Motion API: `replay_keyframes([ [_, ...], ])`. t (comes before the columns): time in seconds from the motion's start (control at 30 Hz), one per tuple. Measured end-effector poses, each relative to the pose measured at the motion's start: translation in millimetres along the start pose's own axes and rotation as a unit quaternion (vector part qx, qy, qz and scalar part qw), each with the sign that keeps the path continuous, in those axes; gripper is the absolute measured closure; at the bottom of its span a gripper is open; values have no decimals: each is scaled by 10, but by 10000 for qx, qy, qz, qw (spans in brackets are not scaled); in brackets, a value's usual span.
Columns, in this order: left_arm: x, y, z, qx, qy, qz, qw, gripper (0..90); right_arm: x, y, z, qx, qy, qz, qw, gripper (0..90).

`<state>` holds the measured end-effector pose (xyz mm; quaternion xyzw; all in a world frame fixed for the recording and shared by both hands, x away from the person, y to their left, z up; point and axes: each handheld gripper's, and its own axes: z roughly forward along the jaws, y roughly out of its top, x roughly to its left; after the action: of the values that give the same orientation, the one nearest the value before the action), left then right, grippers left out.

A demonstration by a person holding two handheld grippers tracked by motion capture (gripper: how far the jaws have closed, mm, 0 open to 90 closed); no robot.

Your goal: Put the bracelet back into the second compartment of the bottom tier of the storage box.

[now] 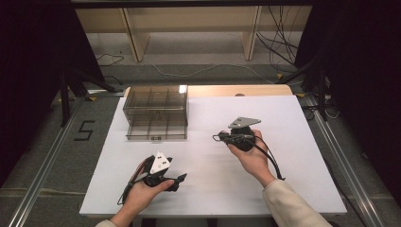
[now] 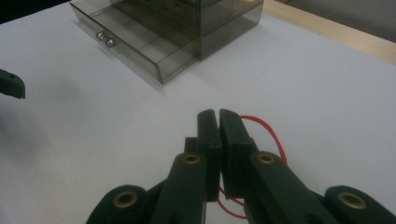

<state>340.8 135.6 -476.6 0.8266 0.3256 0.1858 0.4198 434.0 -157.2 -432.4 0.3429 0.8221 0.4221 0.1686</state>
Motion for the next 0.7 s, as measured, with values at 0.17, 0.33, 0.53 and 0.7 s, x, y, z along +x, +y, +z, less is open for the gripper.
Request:
replay_keyframes([
  [0.17, -2, 0, 2, -2, -6, -2, 10000, 219, 35, 27, 35, -10, 37, -15, 10000, 882],
  [0.33, 0, 1, -1, -6, 9, 6, 10000, 220, 64, 40, 63, -4, 72, -99, 9999, 882],
  [0.53, -2, 2, 1, -29, -11, -18, 10000, 216, 97, 70, 94, -3, 113, -82, 9999, 882],
  [0.7, -2, 4, -1, -31, -45, -36, 10000, 212, 125, 101, 122, -29, 142, -111, 9998, 882],
])
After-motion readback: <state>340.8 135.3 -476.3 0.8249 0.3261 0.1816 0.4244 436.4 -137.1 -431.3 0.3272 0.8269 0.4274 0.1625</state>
